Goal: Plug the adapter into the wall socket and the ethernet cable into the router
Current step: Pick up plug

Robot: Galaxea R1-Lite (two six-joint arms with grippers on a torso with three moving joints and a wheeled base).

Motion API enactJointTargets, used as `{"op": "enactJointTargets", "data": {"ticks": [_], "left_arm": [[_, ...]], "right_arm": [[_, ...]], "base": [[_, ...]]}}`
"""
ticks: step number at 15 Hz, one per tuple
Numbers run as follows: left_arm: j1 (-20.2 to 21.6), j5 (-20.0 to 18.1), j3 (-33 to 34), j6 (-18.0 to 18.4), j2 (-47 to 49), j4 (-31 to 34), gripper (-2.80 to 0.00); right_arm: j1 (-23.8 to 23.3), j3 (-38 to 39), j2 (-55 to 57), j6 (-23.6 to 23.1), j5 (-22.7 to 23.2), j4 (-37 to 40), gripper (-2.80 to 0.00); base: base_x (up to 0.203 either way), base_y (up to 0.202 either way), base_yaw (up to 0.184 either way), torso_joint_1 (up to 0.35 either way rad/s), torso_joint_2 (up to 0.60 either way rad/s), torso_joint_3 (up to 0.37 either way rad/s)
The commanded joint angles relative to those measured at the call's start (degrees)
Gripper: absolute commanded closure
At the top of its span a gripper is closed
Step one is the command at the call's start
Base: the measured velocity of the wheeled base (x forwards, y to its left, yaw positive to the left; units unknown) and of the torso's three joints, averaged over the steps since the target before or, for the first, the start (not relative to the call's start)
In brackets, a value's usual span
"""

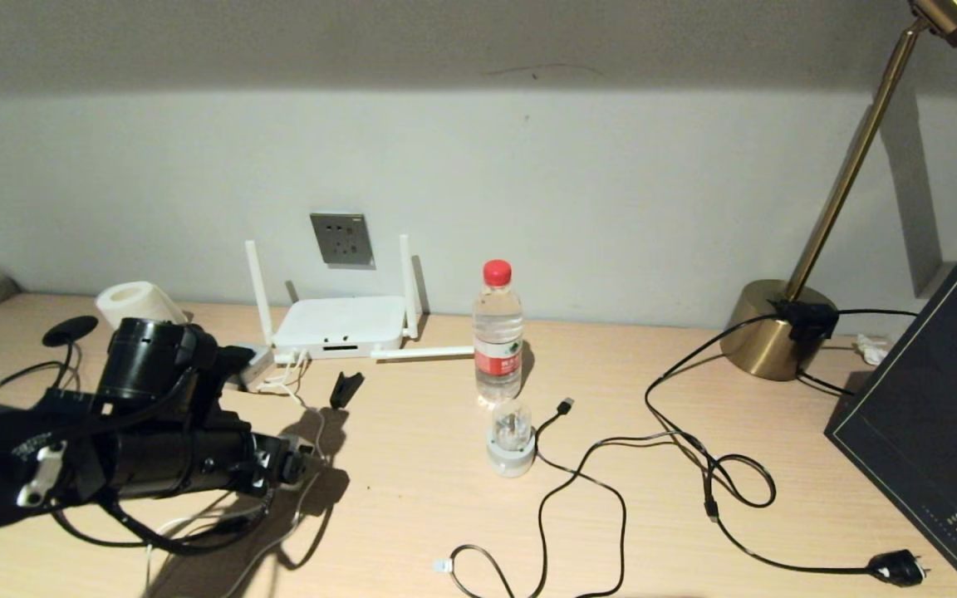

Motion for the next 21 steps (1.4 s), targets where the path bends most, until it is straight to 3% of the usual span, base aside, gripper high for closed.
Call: {"op": "enactJointTargets", "data": {"ticks": [1,15,16,21], "left_arm": [[0.4,0.0,0.0,0.0,0.7,-0.1,-2.8],[0.7,-1.3,-0.5,0.9,2.5,-0.7,-2.8],[0.7,-1.4,-0.4,0.9,2.6,-0.7,0.0],[0.7,-2.1,-0.4,0.9,3.9,-1.0,0.0]], "right_arm": [[0.0,0.0,0.1,0.0,0.0,0.0,0.0],[0.0,0.0,0.1,0.0,0.0,0.0,0.0],[0.0,0.0,0.1,0.0,0.0,0.0,0.0],[0.0,0.0,0.1,0.0,0.0,0.0,0.0]], "base": [[0.0,0.0,0.0,0.0,0.0,0.0],[0.0,0.0,0.0,0.0,0.0,0.0],[0.0,0.0,0.0,0.0,0.0,0.0],[0.0,0.0,0.0,0.0,0.0,0.0]]}}
